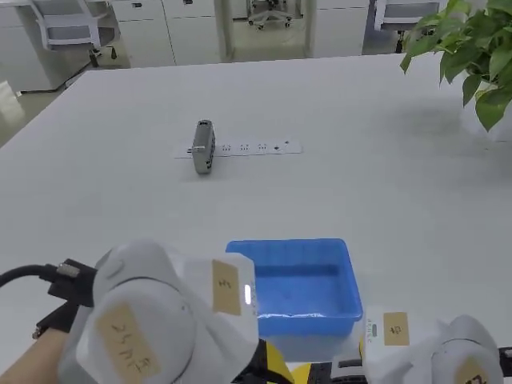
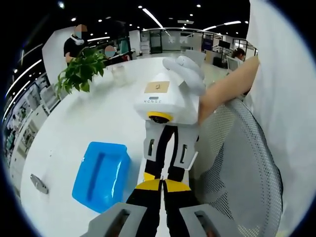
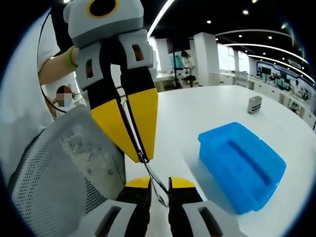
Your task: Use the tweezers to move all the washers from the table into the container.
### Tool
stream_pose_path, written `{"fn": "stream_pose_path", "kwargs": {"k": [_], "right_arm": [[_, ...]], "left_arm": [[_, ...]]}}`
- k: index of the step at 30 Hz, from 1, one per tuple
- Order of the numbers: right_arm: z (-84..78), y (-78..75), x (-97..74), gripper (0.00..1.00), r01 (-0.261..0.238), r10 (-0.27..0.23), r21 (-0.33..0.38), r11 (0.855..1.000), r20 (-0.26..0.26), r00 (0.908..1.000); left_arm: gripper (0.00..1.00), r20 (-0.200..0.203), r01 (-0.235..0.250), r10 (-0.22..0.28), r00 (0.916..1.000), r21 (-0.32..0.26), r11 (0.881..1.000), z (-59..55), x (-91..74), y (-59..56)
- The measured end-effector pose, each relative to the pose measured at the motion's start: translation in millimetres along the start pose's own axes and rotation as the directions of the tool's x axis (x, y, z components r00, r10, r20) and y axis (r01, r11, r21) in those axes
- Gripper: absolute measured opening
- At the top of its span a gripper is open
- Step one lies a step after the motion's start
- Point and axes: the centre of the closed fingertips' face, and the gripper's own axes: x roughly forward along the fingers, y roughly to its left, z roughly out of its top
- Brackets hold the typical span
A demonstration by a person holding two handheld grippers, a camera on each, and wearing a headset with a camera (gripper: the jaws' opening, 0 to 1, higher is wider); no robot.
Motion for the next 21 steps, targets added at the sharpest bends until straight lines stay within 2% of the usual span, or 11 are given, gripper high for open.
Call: {"fn": "stream_pose_path", "kwargs": {"k": [10, 12, 14, 15, 17, 21], "right_arm": [[-1.0, -0.6, 0.6, 0.08, 0.0, 0.0, -0.01, 1.0, -0.004, 1.0], [-2.2, -1.1, 0.3, 0.06, 0.003, -0.004, -0.042, 0.999, -0.015, 0.9999], [-2.6, -2.6, 0.3, 0.04, 0.024, -0.026, -0.095, 0.995, -0.023, 0.9994], [-3.4, -0.8, 0.5, 0.04, 0.017, -0.02, -0.113, 0.993, -0.03, 0.9993], [-3.4, -1.7, 0.4, 0.03, 0.017, -0.02, -0.099, 0.995, -0.028, 0.9994], [-3.3, -7.5, -0.9, 0.03, 0.025, -0.026, -0.058, 0.998, -0.02, 0.9995]], "left_arm": [[0.0, -0.002, 0.002, -0.002, 1.0, -0.002, 1.0, -0.5, 1.4, 0.9], [0.0, 0.003, 0.003, -0.003, 1.0, 0.006, 1.0, 0.0, 1.8, 0.5], [0.0, 0.016, -0.015, 0.015, 0.9998, 0.019, 1.0, 0.8, 2.6, 3.0], [0.0, 0.024, -0.014, 0.014, 0.9996, 0.006, 1.0, 1.4, 2.9, 2.1], [0.0, 0.052, -0.027, 0.028, 0.9983, -0.017, 0.999, 4.6, 2.8, 3.4], [0.05, 0.133, -0.057, 0.07, 0.9886, -0.1, 0.993, 11.9, -0.8, 6.4]]}}
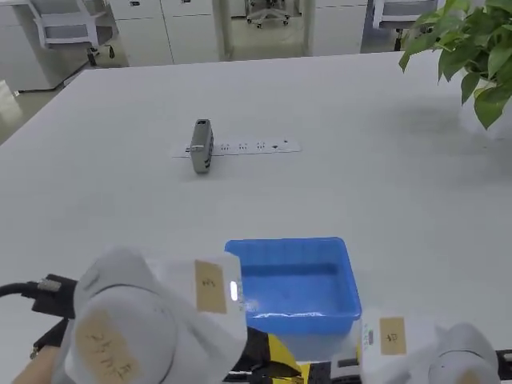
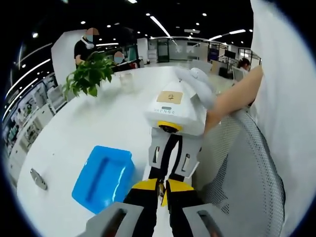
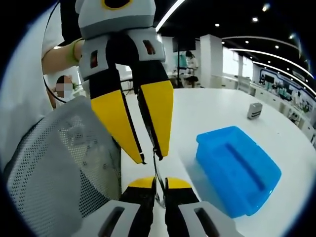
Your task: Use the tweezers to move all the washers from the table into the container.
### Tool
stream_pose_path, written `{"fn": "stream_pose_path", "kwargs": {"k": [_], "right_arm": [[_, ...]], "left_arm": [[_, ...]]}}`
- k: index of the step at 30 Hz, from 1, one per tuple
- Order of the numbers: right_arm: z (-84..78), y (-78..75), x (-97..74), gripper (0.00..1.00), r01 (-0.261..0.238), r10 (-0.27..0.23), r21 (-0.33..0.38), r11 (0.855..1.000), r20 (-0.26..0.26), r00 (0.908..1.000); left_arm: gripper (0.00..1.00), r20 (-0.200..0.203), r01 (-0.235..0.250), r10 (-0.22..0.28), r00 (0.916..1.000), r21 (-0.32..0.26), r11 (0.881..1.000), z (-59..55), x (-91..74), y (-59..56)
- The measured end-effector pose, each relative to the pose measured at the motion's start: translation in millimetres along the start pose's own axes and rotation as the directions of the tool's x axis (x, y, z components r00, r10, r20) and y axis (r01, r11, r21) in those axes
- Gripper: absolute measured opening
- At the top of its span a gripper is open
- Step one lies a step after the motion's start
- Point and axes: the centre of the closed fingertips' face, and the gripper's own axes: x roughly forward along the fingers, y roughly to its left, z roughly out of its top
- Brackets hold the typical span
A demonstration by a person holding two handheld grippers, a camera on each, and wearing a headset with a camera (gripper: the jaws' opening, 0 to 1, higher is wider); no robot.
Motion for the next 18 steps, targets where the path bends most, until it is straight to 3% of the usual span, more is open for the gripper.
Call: {"fn": "stream_pose_path", "kwargs": {"k": [2, 4, 7, 8, 9, 10, 11, 12, 13, 15, 17, 18], "right_arm": [[0.0, -3.4, -0.8, 0.03, 0.005, -0.005, 0.045, 0.999, 0.009, 0.9999], [0.0, -6.4, -1.5, 0.03, 0.01, -0.012, 0.087, 0.996, 0.017, 0.9998], [-0.2, -11.7, -3.6, 0.03, 0.019, -0.024, 0.144, 0.989, 0.033, 0.9992], [-0.3, -12.6, -4.2, 0.03, 0.021, -0.027, 0.154, 0.988, 0.036, 0.999], [-0.1, -13.8, -4.8, 0.03, 0.022, -0.03, 0.173, 0.985, 0.042, 0.9987], [-0.1, -14.5, -5.2, 0.03, 0.021, -0.031, 0.186, 0.982, 0.048, 0.9984], [-0.1, -15.4, -5.5, 0.03, 0.022, -0.033, 0.198, 0.98, 0.052, 0.9981], [0.2, -16.5, -6.0, 0.03, 0.022, -0.035, 0.21, 0.977, 0.058, 0.9977], [0.8, -17.1, -6.4, 0.03, 0.022, -0.037, 0.217, 0.976, 0.063, 0.9973], [2.3, -17.3, -7.0, 0.03, 0.017, -0.037, 0.242, 0.97, 0.078, 0.9963], [3.3, -17.1, -7.4, 0.03, 0.012, -0.036, 0.257, 0.966, 0.087, 0.9955], [3.6, -17.1, -7.8, 0.03, 0.01, -0.036, 0.267, 0.964, 0.093, 0.995]], "left_arm": [[0.11, 0.054, -0.029, 0.032, 0.998, -0.061, 0.998, 3.0, -3.1, 1.9], [0.22, 0.109, -0.074, 0.088, 0.9901, -0.129, 0.989, 3.5, -7.6, 6.2], [0.39, 0.174, -0.133, 0.18, 0.9681, -0.254, 0.958, -0.3, -16.8, 12.9], [0.44, 0.198, -0.155, 0.22, 0.9552, -0.301, 0.941, -3.0, -21.3, 15.8], [0.5, 0.203, -0.177, 0.25, 0.9466, -0.322, 0.93, -6.6, -24.6, 18.6], [0.55, 0.207, -0.212, 0.3, 0.9311, -0.362, 0.908, -12.7, -29.8, 23.3], [0.61, 0.209, -0.235, 0.329, 0.921, -0.376, 0.896, -16.6, -33.1, 26.1], [0.65, 0.202, -0.272, 0.372, 0.906, -0.396, 0.877, -23.8, -37.9, 30.4], [0.68, 0.191, -0.295, 0.394, 0.8989, -0.403, 0.867, -29.1, -40.5, 32.7], [0.74, 0.168, -0.356, 0.454, 0.8752, -0.41, 0.84, -40.0, -47.2, 39.2], [0.78, 0.148, -0.42, 0.517, 0.8431, -0.42, 0.805, -49.6, -54.1, 46.4], [0.8, 0.147, -0.446, 0.551, 0.8216, -0.438, 0.781, -53.3, -57.9, 50.4]]}}
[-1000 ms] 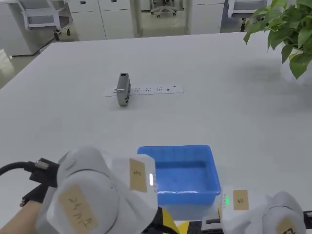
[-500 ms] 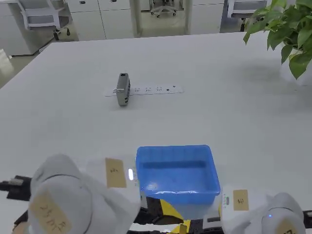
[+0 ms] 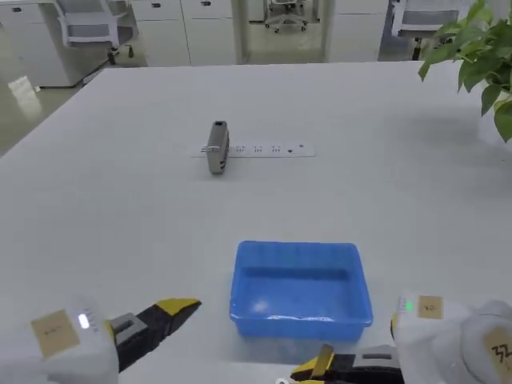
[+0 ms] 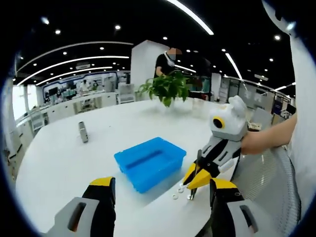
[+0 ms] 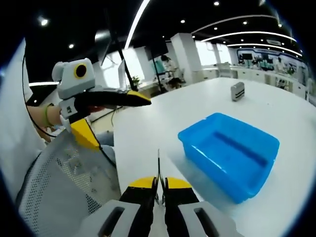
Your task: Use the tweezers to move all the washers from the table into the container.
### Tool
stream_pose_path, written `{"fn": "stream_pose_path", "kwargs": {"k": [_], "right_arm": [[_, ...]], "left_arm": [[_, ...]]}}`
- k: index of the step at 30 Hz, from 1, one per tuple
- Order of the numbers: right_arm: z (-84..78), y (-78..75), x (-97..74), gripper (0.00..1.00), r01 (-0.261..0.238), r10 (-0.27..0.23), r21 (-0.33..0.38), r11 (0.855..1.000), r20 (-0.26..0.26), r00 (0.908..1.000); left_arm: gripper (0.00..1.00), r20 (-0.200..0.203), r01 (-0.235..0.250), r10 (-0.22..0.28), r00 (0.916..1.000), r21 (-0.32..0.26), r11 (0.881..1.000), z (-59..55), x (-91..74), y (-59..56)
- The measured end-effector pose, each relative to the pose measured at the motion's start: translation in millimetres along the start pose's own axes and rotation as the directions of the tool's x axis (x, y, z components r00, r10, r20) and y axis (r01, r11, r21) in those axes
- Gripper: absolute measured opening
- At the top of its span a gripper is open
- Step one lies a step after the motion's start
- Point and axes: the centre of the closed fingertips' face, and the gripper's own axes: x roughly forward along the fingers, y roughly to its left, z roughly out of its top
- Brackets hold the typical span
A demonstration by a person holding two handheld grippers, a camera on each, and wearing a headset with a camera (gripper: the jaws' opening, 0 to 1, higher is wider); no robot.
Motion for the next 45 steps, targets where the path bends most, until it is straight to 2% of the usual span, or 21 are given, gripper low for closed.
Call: {"fn": "stream_pose_path", "kwargs": {"k": [1, 4, 7, 8, 9, 11, 14, 17, 18, 20, 22, 23, 24, 27, 31, 35, 37, 39, 45], "right_arm": [[0.1, -0.1, -0.1, 0.03, 0.0, 0.0, 0.004, 1.0, 0.002, 1.0], [1.3, -0.9, -1.7, 0.03, -0.006, 0.006, 0.043, 0.999, 0.019, 0.9998], [4.5, -4.7, -5.5, 0.03, -0.003, 0.0, 0.083, 0.997, 0.047, 0.9989], [5.4, -6.0, -6.7, 0.03, -0.002, -0.003, 0.093, 0.996, 0.054, 0.9985], [6.8, -8.1, -8.5, 0.03, 0.001, -0.009, 0.112, 0.994, 0.067, 0.9977], [8.2, -11.8, -12.0, 0.03, 0.009, -0.019, 0.129, 0.992, 0.079, 0.9967], [8.5, -17.1, -17.5, 0.03, 0.02, -0.033, 0.143, 0.99, 0.089, 0.9955], [13.1, -21.6, -25.0, 0.03, 0.027, -0.053, 0.192, 0.981, 0.13, 0.9902], [15.0, -23.1, -27.9, 0.03, 0.025, -0.057, 0.208, 0.978, 0.147, 0.9875], [15.9, -25.1, -32.1, 0.03, 0.028, -0.062, 0.212, 0.977, 0.156, 0.9857], [14.9, -25.9, -33.6, 0.03, 0.032, -0.064, 0.2, 0.979, 0.154, 0.986], [12.4, -28.2, -34.4, 0.03, 0.038, -0.07, 0.208, 0.977, 0.146, 0.9868], [10.8, -30.1, -35.1, 0.03, 0.043, -0.076, 0.216, 0.975, 0.146, 0.9864], [14.5, -32.0, -37.0, 0.03, 0.043, -0.084, 0.231, 0.972, 0.168, 0.9821], [18.7, -36.7, -41.8, 0.03, 0.059, -0.112, 0.25, 0.966, 0.2, 0.9735], [22.4, -42.0, -50.2, 0.03, 0.078, -0.145, 0.278, 0.957, 0.229, 0.9625], [24.4, -45.4, -53.7, 0.03, 0.086, -0.159, 0.283, 0.955, 0.244, 0.9566], [26.4, -48.6, -56.7, 0.03, 0.083, -0.17, 0.309, 0.948, 0.268, 0.9482], [28.0, -51.9, -56.8, 0.03, 0.077, -0.178, 0.331, 0.94, 0.287, 0.9412]], "left_arm": [[0.81, 0.004, -0.012, 0.012, 0.9999, -0.005, 1.0, -0.6, -0.5, 2.1], [0.85, 0.031, -0.079, 0.081, 0.9962, -0.069, 0.995, -3.5, -4.7, 15.0], [0.87, 0.05, -0.112, 0.116, 0.992, -0.067, 0.991, 2.2, -7.6, 22.0], [0.87, 0.074, -0.114, 0.12, 0.9901, -0.081, 0.99, 7.1, -8.4, 22.4], [0.87, 0.12, -0.097, 0.11, 0.9867, -0.11, 0.989, 15.5, -9.6, 20.5], [0.9, 0.159, -0.096, 0.115, 0.9805, -0.125, 0.987, 20.5, -14.0, 21.2], [0.95, 0.165, -0.11, 0.131, 0.9776, -0.13, 0.985, 16.1, -19.5, 24.2], [0.97, 0.161, -0.143, 0.165, 0.9731, -0.138, 0.98, 9.2, -25.0, 31.0], [0.98, 0.168, -0.15, 0.173, 0.9704, -0.142, 0.978, 8.5, -26.4, 32.3], [0.99, 0.197, -0.172, 0.202, 0.9594, -0.16, 0.972, 8.4, -29.3, 36.5], [0.99, 0.226, -0.161, 0.194, 0.9545, -0.155, 0.975, 14.5, -30.6, 37.2], [0.99, 0.262, -0.156, 0.19, 0.946, -0.147, 0.977, 20.4, -31.9, 37.4], [0.99, 0.273, -0.147, 0.183, 0.9445, -0.15, 0.978, 21.4, -32.9, 36.2], [0.99, 0.282, -0.134, 0.174, 0.9434, -0.157, 0.979, 22.2, -32.9, 33.9], [0.99, 0.261, -0.157, 0.19, 0.9463, -0.142, 0.977, 18.8, -32.2, 36.1], [0.98, 0.248, -0.184, 0.221, 0.9431, -0.165, 0.969, 15.5, -32.8, 43.0], [0.99, 0.24, -0.186, 0.224, 0.9447, -0.171, 0.968, 13.8, -32.1, 43.6], [0.99, 0.22, -0.172, 0.21, 0.9527, -0.181, 0.968, 9.9, -29.5, 41.7], [0.97, 0.225, -0.185, 0.218, 0.9496, -0.16, 0.97, 11.5, -31.2, 42.0]]}}
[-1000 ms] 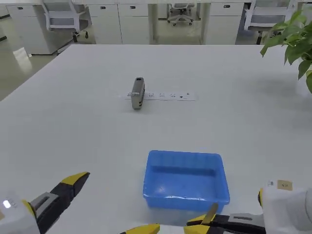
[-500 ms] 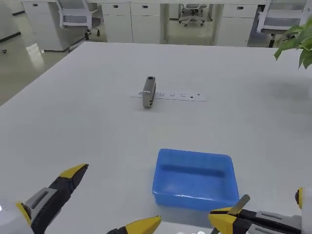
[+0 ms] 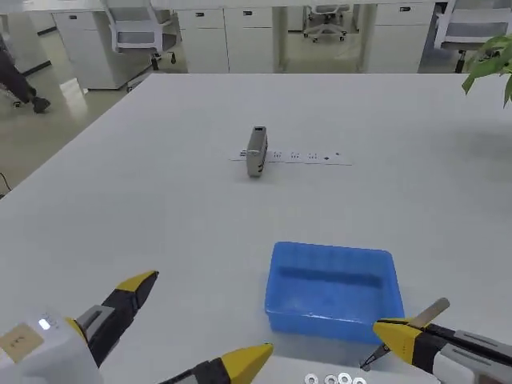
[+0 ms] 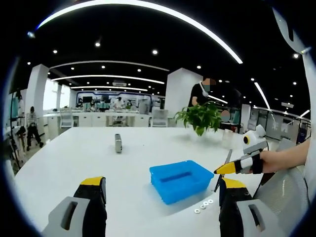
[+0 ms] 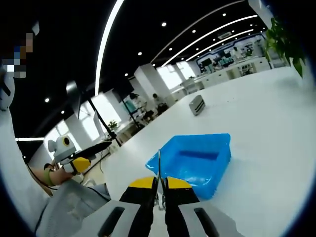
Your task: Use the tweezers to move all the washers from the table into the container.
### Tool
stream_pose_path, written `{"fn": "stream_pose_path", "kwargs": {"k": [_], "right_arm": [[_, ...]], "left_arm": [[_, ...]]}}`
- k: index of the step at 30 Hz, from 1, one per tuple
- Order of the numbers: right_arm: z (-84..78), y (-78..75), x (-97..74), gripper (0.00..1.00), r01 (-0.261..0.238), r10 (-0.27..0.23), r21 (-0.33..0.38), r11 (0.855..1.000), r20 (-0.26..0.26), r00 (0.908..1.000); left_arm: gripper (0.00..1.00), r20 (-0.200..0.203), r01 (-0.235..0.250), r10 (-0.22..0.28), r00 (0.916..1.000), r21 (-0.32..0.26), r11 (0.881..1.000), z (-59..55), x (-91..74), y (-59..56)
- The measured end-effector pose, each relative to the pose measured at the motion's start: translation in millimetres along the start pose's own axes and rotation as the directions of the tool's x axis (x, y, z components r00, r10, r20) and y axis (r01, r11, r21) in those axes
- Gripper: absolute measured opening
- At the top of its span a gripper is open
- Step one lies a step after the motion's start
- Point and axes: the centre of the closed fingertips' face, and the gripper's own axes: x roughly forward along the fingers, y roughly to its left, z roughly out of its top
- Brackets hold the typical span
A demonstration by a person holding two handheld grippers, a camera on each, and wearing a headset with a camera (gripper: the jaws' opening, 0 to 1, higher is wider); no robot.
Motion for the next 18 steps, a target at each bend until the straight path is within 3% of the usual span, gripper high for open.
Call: {"fn": "stream_pose_path", "kwargs": {"k": [10, 18], "right_arm": [[1.4, 2.9, 5.6, 0.03, -0.008, 0.007, 0.024, 1.0, 0.011, 0.9999], [9.0, -0.3, -1.0, 0.03, 0.01, -0.012, 0.04, 0.999, 0.054, 0.9985]], "left_arm": [[0.97, -0.024, 0.01, -0.01, 0.9997, -0.002, 1.0, -5.3, 0.0, 0.8], [0.96, -0.038, 0.023, -0.023, 0.999, 0.001, 1.0, -7.7, 0.6, -2.0]]}}
